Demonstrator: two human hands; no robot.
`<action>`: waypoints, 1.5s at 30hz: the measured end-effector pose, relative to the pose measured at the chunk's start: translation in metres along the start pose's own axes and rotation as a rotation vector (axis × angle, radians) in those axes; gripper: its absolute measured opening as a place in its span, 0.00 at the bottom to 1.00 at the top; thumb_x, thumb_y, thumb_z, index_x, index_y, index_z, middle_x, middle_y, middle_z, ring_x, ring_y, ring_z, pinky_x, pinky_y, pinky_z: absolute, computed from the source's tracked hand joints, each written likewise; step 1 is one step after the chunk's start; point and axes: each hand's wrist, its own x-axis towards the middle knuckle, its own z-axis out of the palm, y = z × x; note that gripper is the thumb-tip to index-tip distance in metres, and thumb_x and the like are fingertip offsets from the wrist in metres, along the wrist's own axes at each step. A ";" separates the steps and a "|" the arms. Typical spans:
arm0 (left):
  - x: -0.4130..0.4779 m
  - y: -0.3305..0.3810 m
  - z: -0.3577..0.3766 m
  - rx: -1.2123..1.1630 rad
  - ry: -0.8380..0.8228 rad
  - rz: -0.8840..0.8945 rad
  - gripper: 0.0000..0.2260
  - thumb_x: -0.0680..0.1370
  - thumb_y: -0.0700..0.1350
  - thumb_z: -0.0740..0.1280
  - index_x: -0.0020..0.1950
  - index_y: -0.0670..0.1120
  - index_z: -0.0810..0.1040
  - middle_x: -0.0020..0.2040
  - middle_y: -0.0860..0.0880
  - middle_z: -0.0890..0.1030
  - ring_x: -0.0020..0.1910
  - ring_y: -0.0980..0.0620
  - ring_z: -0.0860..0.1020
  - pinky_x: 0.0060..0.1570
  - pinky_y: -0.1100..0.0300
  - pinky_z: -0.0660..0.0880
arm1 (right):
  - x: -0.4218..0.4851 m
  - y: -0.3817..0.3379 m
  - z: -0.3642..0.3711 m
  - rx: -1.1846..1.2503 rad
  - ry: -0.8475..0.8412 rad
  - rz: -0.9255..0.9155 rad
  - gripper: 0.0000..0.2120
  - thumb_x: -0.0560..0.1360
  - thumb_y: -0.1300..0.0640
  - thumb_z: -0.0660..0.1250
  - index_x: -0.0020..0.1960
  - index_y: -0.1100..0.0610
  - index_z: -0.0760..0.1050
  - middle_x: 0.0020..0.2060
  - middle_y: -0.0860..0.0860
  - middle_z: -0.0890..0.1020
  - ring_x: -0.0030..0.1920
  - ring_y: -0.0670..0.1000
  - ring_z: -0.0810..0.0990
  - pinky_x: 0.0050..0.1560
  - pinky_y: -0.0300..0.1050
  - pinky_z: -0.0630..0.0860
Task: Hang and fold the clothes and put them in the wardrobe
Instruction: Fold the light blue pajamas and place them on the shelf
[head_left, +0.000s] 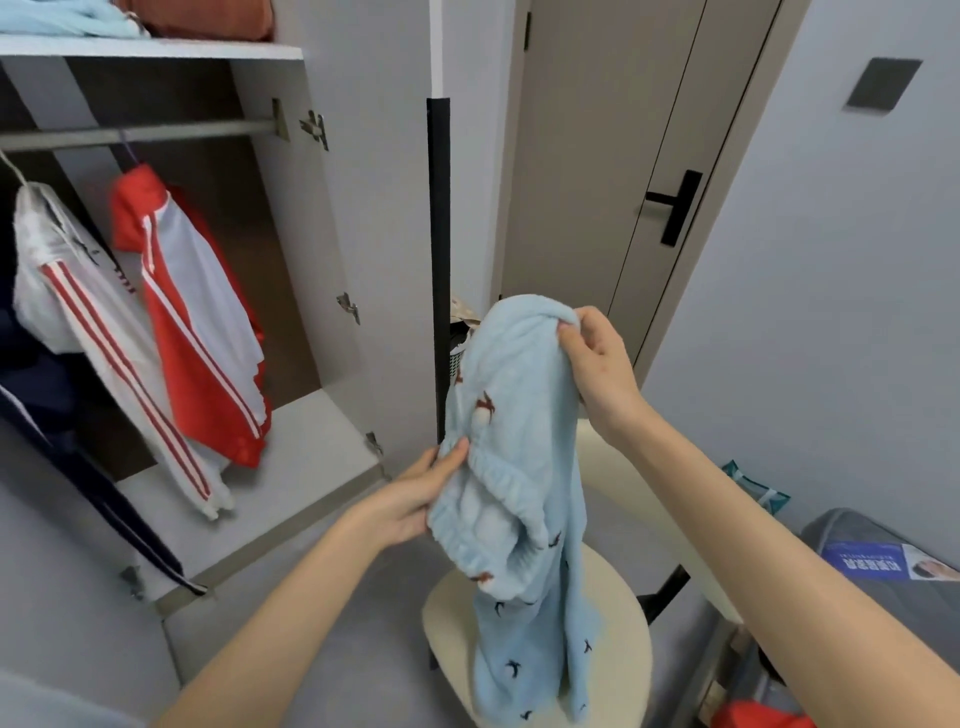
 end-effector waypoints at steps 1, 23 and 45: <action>-0.005 0.007 -0.001 0.074 0.004 0.010 0.29 0.71 0.57 0.70 0.69 0.49 0.70 0.63 0.47 0.80 0.61 0.48 0.79 0.58 0.52 0.77 | 0.002 -0.002 0.004 -0.002 0.021 0.002 0.09 0.81 0.55 0.59 0.43 0.54 0.70 0.38 0.47 0.72 0.37 0.44 0.69 0.37 0.36 0.66; -0.138 0.132 -0.074 -0.080 0.541 0.385 0.18 0.74 0.52 0.72 0.56 0.40 0.81 0.55 0.40 0.82 0.55 0.46 0.81 0.59 0.52 0.76 | -0.110 0.002 0.180 -0.161 -0.453 -0.093 0.11 0.77 0.60 0.64 0.58 0.51 0.71 0.45 0.45 0.80 0.41 0.42 0.77 0.39 0.37 0.72; -0.230 0.045 -0.218 1.506 1.231 0.156 0.10 0.81 0.49 0.58 0.59 0.46 0.67 0.50 0.48 0.80 0.49 0.46 0.78 0.40 0.55 0.63 | 0.009 -0.140 0.268 -0.034 -0.511 -0.648 0.20 0.68 0.72 0.57 0.47 0.48 0.71 0.41 0.41 0.79 0.43 0.44 0.76 0.43 0.35 0.72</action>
